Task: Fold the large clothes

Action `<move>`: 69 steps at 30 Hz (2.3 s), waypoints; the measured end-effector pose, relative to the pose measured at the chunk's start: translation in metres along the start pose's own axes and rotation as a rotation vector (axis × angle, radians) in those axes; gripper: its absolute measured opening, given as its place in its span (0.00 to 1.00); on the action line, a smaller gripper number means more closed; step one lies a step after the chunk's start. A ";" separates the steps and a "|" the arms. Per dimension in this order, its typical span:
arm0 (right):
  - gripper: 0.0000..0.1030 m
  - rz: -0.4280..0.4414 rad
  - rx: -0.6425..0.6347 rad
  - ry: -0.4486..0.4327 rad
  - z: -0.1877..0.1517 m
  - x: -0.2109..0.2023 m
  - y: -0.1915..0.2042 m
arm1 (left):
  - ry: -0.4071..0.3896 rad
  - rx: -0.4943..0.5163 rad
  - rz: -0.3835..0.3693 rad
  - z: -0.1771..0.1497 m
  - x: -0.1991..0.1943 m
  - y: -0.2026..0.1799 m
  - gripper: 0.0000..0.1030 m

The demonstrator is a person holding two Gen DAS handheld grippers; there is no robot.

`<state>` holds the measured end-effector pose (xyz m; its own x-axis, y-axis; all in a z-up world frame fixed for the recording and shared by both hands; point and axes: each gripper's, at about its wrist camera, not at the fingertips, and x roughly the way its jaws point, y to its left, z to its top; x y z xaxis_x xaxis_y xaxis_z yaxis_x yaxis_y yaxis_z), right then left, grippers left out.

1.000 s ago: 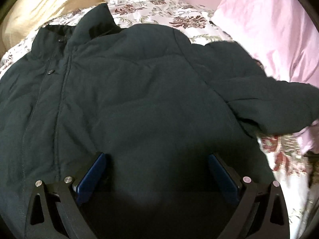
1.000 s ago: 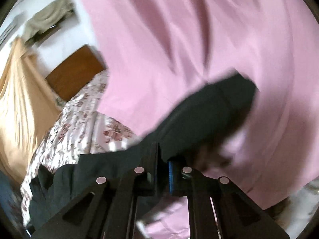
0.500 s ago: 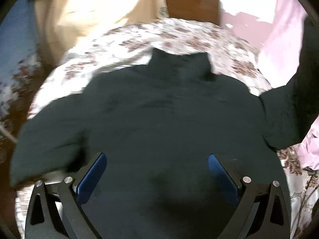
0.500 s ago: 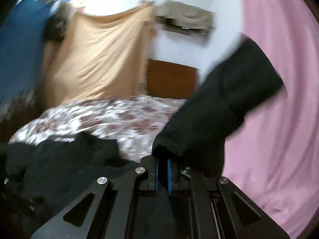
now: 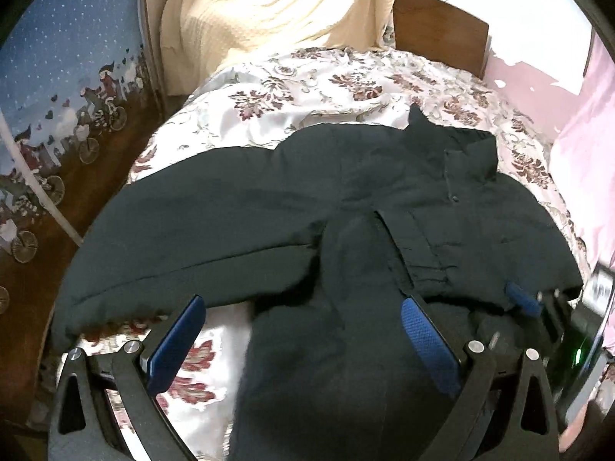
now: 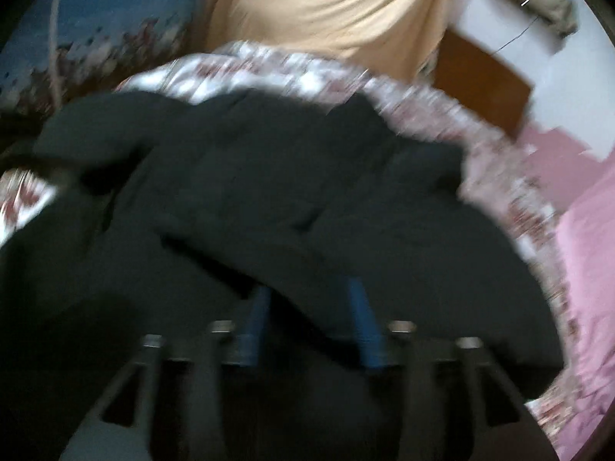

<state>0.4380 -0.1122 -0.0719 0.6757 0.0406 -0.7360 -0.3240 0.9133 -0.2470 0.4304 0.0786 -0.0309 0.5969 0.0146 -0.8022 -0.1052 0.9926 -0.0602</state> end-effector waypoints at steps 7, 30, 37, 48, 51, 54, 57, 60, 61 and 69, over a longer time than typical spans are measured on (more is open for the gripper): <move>0.71 0.138 0.099 -0.064 -0.035 -0.069 -0.046 | -0.099 -0.040 -0.091 -0.005 0.011 -0.029 1.00; 0.28 -0.342 0.412 0.156 -0.103 0.046 -0.204 | -0.014 -0.060 0.011 -0.029 0.118 -0.049 1.00; 0.28 -0.372 0.402 0.137 -0.099 0.034 -0.201 | -0.031 -0.070 -0.001 -0.030 0.120 -0.047 1.00; 0.50 -0.274 0.492 0.057 -0.111 0.018 -0.213 | -0.044 -0.221 -0.096 -0.044 0.071 -0.009 1.00; 0.91 -0.227 0.574 0.080 -0.125 0.010 -0.217 | -0.062 -0.269 -0.028 -0.058 0.032 0.020 1.00; 0.99 -0.116 0.697 0.079 -0.146 0.000 -0.222 | -0.052 -0.337 0.006 -0.075 -0.002 0.060 1.00; 0.99 -0.148 0.722 0.066 -0.152 -0.024 -0.214 | -0.028 -0.436 0.033 -0.089 -0.022 0.112 1.00; 0.99 -0.242 0.623 0.013 -0.140 -0.056 -0.189 | -0.021 -0.547 0.028 -0.100 -0.024 0.163 1.00; 0.99 -0.265 0.557 -0.008 -0.131 -0.065 -0.176 | -0.015 -0.594 0.022 -0.103 -0.023 0.179 1.00; 0.99 -0.086 0.257 -0.180 -0.024 -0.079 -0.063 | -0.095 -1.067 -0.117 -0.119 0.015 0.279 1.00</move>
<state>0.3898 -0.1828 -0.0133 0.8070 0.0095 -0.5904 -0.0987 0.9880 -0.1191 0.3154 0.3412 -0.1303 0.7031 -0.0188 -0.7108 -0.6551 0.3716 -0.6579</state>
